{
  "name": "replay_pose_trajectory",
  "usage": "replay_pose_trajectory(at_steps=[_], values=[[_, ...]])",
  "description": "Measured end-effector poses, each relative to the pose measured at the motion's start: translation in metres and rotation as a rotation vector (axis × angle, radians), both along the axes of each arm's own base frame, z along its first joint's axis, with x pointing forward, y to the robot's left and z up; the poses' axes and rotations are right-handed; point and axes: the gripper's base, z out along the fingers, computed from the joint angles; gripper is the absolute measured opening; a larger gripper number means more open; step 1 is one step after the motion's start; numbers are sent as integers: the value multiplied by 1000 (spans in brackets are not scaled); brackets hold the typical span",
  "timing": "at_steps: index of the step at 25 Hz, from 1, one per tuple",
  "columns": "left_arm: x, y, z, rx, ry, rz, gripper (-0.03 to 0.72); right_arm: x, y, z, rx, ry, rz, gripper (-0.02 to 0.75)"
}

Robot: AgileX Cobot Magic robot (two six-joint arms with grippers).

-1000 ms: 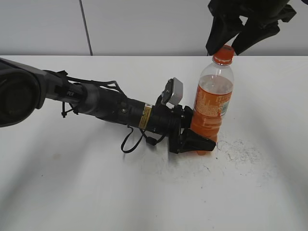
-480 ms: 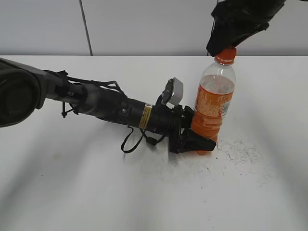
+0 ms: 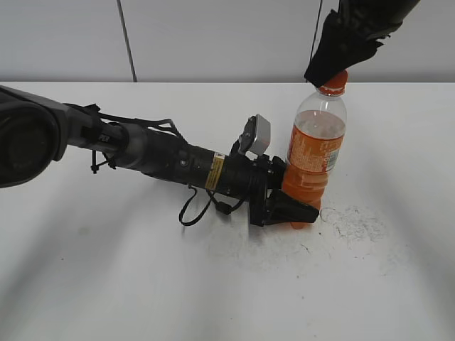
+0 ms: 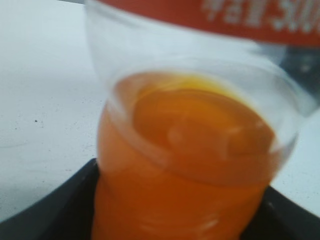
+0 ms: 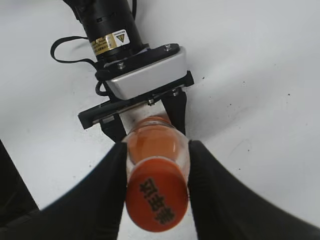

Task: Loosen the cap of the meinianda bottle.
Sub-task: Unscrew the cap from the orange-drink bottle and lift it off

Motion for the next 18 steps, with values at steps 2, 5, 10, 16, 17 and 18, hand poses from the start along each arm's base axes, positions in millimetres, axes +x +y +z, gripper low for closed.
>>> replay_pose_trajectory(at_steps=[2,5,10,16,17,18], values=[[0,0,0,0,0,0,550,0,0,0,11,17,-33,324],[0,0,0,0,-1,-1,550,0,1,0,36,60,-119,482],[0,0,0,0,-1,-1,550,0,-1,0,66,163,-358,603],[0,0,0,0,-2,-1,550,2,-6,-2,50,202,-515,487],[0,0,0,0,-2,-1,550,2,-6,-2,51,203,-518,465],[0,0,0,0,-1,-1,550,2,-6,-2,52,204,-519,442]])
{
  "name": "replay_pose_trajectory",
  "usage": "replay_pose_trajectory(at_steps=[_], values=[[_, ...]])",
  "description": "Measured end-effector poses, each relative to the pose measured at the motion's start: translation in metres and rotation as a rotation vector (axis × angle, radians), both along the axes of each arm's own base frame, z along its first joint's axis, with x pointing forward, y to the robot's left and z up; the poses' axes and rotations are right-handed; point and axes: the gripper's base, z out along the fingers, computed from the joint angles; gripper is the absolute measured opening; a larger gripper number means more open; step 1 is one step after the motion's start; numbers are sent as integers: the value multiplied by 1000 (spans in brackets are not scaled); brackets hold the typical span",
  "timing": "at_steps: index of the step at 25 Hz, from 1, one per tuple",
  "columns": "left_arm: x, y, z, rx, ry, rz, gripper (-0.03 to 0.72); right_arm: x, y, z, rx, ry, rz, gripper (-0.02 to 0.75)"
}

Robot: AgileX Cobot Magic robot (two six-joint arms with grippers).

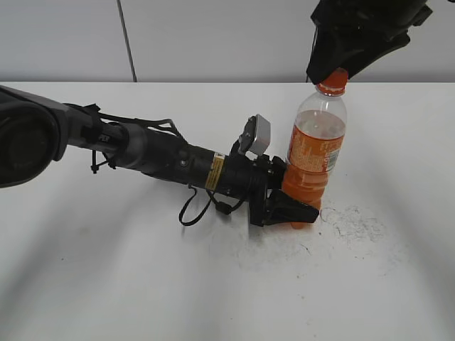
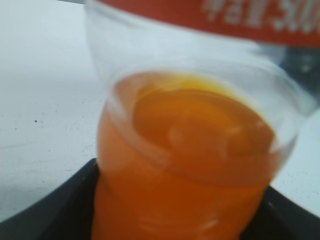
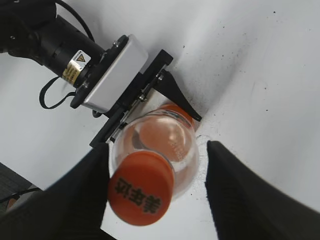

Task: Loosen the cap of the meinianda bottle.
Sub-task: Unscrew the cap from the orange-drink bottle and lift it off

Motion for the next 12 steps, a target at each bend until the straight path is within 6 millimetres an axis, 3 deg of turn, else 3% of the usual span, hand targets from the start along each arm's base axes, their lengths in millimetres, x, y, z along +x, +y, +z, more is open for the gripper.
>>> replay_pose_trajectory(at_steps=[8,12], values=[[0,0,0,0,5,4,550,0,1,0,3,-12,39,277],[0,0,0,0,5,4,550,-1,2,1,-40,-105,278,277]])
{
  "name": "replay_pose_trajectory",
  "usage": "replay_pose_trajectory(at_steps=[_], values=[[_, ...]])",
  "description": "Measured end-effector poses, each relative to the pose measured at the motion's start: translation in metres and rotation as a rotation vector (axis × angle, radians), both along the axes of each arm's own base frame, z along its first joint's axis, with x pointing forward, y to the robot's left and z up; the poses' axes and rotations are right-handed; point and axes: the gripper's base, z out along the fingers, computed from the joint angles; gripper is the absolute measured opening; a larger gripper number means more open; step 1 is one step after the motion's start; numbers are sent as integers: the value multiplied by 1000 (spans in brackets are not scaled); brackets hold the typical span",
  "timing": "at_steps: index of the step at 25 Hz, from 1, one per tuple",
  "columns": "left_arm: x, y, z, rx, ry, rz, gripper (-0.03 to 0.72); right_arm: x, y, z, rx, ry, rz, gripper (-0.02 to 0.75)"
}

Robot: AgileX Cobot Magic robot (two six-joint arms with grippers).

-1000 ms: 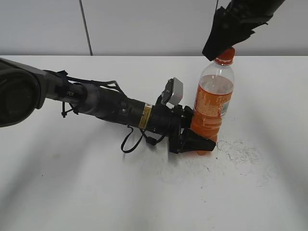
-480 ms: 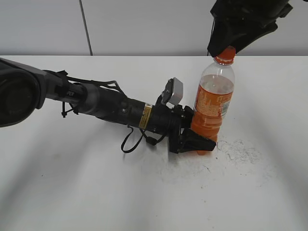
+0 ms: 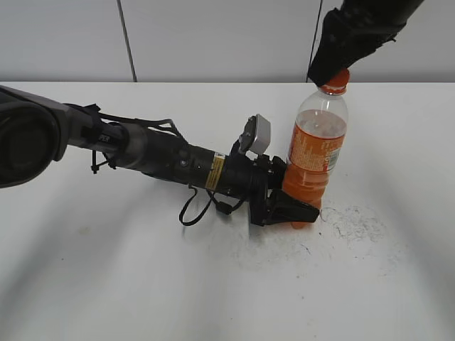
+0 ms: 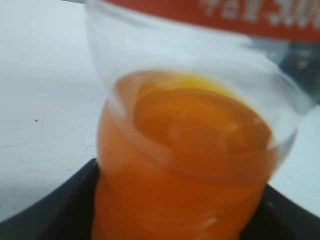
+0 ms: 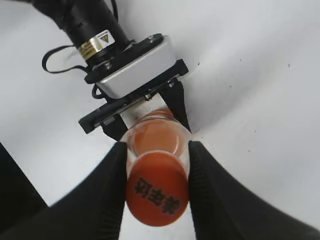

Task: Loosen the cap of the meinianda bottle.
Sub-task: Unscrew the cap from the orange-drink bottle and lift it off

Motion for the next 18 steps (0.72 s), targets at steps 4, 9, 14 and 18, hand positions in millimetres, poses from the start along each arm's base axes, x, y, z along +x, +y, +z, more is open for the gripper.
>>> replay_pose_trajectory(at_steps=[4,9,14,18], values=[[0,0,0,0,0,0,550,-1,2,0,-40,-102,272,275],[0,0,0,0,-5,-4,550,-2,4,1,-37,-137,370,275],[0,0,0,0,-5,-4,550,-2,3,1,-12,-85,240,444],[0,0,0,0,-6,-4,550,-1,2,0,28,29,-30,559]])
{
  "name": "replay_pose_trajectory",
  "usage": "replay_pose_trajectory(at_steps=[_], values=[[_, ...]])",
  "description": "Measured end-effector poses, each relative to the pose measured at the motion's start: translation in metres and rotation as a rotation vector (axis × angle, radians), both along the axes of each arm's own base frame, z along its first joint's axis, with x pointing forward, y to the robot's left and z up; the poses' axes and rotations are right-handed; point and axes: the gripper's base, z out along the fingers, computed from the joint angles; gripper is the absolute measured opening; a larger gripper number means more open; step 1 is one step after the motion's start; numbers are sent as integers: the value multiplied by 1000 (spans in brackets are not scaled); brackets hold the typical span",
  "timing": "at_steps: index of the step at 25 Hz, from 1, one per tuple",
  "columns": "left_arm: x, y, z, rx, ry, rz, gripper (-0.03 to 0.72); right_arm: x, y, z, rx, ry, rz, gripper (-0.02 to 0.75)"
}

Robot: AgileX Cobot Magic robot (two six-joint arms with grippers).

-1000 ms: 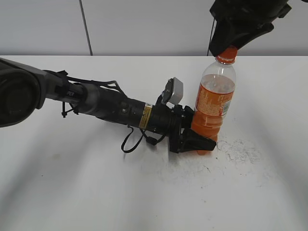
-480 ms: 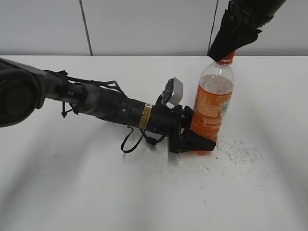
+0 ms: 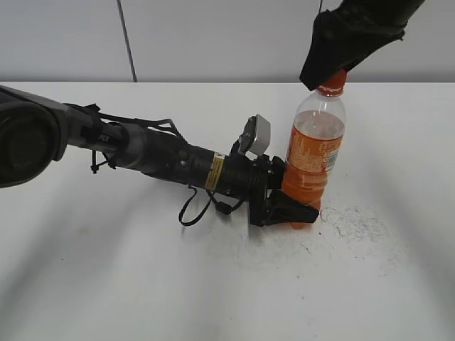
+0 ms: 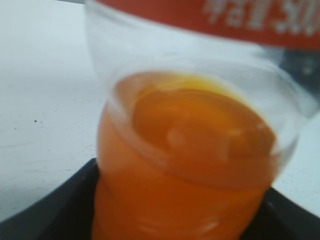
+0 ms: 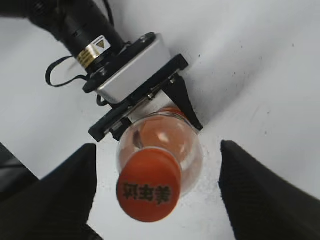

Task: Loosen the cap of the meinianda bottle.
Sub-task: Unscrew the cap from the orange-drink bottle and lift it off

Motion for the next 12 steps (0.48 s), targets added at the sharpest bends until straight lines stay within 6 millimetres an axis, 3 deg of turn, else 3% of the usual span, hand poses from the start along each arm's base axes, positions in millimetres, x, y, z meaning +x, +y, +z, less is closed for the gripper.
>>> replay_pose_trajectory(at_steps=[5,12], values=[[0,0,0,0,0,0,550,2,-5,-2,13,119,-341,522],[0,0,0,1,2,2,550,1,-4,-1,43,151,-392,330]])
